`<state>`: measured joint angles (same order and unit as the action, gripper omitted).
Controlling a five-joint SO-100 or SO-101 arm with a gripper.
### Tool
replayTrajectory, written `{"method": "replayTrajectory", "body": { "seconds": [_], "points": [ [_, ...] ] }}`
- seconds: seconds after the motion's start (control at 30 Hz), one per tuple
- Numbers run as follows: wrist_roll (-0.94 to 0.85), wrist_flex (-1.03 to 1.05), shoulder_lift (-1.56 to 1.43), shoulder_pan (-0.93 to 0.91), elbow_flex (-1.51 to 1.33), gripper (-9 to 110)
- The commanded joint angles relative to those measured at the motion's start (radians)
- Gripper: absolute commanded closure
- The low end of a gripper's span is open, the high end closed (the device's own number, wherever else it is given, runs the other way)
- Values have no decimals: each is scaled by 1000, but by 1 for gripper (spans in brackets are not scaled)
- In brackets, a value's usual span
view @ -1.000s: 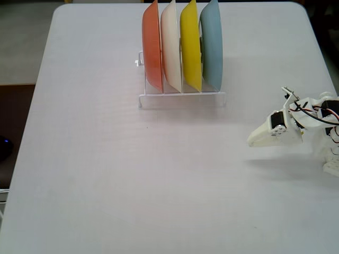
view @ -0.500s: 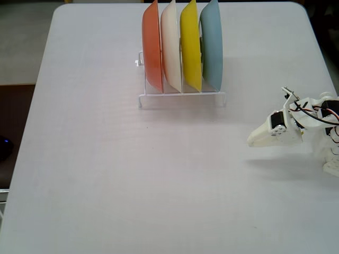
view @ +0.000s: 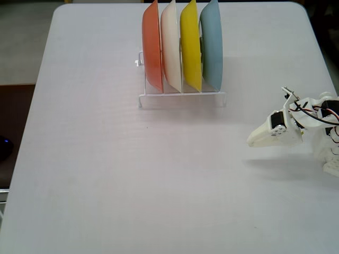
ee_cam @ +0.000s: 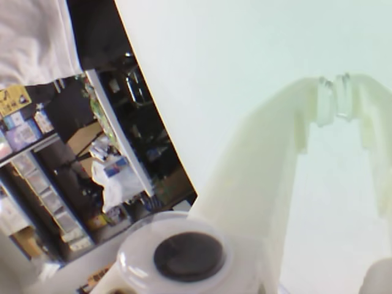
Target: Could you take three plates?
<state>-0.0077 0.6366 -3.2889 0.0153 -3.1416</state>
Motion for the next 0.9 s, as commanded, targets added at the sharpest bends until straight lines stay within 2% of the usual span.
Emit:
{"method": "replayTrajectory", "body": {
  "seconds": [0.0,0.87],
  "points": [
    [3,0,-18,-5,5,102],
    [3,0,-18,-3,5,102]
  ]
}}
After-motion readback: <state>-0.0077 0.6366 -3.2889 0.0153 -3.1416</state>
